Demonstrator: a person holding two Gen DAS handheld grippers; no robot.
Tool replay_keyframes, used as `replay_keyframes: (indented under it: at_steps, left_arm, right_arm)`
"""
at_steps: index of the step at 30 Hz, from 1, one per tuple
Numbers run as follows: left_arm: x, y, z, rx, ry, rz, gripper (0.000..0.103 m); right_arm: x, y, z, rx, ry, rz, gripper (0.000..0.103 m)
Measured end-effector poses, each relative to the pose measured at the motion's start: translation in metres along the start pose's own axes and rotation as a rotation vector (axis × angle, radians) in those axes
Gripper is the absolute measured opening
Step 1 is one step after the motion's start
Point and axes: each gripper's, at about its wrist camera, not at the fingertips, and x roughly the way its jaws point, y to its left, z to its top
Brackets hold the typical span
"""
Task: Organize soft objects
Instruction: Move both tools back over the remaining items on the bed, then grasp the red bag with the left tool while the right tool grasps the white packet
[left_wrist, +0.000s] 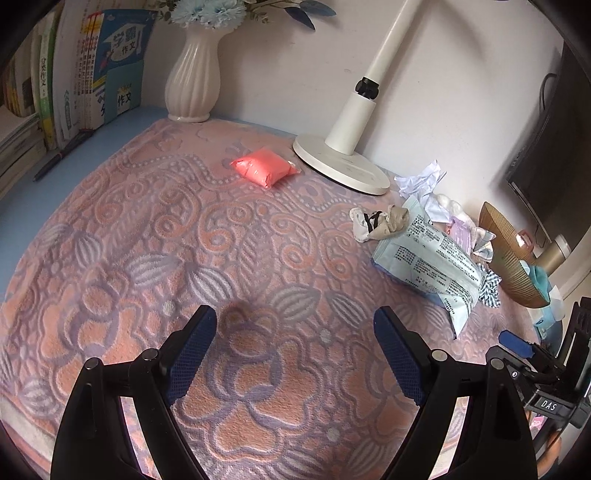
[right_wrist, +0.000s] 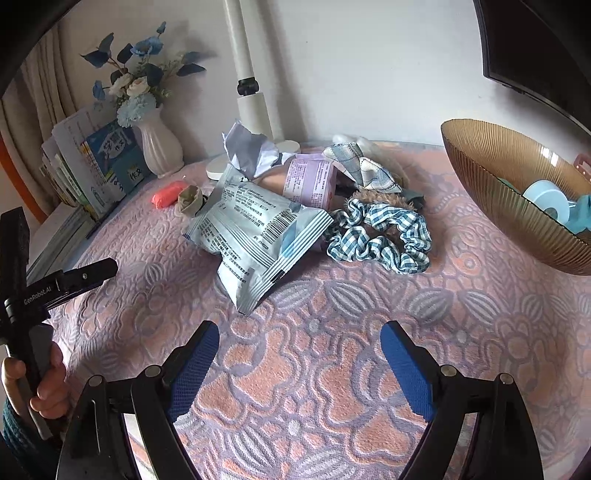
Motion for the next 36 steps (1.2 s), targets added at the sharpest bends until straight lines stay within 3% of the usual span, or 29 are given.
replay_keyframes:
  at_steps: [6, 9, 12, 14, 19, 25, 30, 36]
  left_arm:
    - [-0.003, -0.007, 0.002, 0.048, 0.027, 0.022, 0.086]
    - [-0.018, -0.016, 0.015, 0.144, 0.041, 0.063, 0.086]
    - [-0.037, -0.023, 0.040, 0.252, -0.008, 0.115, 0.086]
    - [-0.035, -0.025, 0.059, 0.315, 0.002, 0.132, 0.086]
    - [0.014, -0.009, 0.100, 0.348, 0.084, 0.119, 0.087]
    - [0.078, 0.010, 0.130, 0.305, 0.174, 0.086, 0.087]
    - [0.106, 0.005, 0.137, 0.322, 0.195, 0.061, 0.087]
    - [0.127, 0.000, 0.133, 0.346, 0.205, 0.088, 0.086]
  right_arm:
    - [-0.002, -0.001, 0.000, 0.007, 0.006, 0.003, 0.088]
    - [-0.006, 0.006, 0.003, -0.021, 0.055, 0.038, 0.088]
    - [-0.014, 0.025, 0.016, -0.123, 0.091, 0.045, 0.088]
    - [-0.020, 0.041, 0.028, -0.221, 0.079, 0.022, 0.088]
    - [-0.006, 0.069, 0.058, -0.418, 0.089, -0.012, 0.089]
    - [0.034, 0.069, 0.077, -0.469, 0.118, 0.007, 0.089]
    - [0.057, 0.070, 0.084, -0.525, 0.134, 0.016, 0.089]
    - [0.078, 0.072, 0.077, -0.569, 0.146, -0.001, 0.089]
